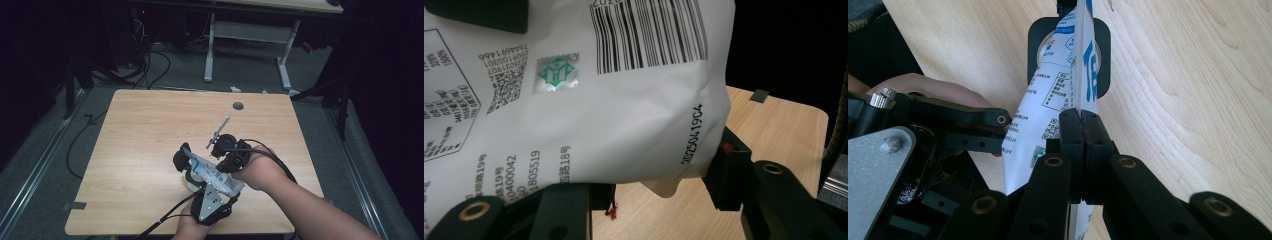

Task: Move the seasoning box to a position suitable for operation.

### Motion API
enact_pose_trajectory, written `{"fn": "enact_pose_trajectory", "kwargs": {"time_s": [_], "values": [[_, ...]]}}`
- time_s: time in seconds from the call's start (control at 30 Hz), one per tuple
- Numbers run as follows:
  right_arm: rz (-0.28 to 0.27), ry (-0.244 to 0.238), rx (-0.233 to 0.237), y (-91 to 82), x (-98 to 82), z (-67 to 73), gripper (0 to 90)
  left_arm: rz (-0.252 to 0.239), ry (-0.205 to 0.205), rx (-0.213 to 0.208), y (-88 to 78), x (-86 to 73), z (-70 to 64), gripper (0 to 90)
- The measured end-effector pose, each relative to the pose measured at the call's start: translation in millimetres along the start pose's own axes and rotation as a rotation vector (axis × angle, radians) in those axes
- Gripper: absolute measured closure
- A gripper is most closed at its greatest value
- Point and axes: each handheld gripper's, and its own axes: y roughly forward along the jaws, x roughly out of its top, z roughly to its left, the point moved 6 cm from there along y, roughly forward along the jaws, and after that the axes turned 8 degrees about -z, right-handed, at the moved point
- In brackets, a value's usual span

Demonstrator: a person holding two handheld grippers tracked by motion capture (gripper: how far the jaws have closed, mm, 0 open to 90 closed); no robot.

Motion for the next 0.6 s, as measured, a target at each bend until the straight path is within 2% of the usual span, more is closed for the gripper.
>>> {"fn": "enact_pose_trajectory", "kwargs": {"time_s": [0.6], "values": [[-0.006, -0.004, 0.002, -1.2, 0.3, -0.1, 90.0, -0.005, -0.002, 0.002, 0.5, 1.0, -0.3, 55.2]]}}
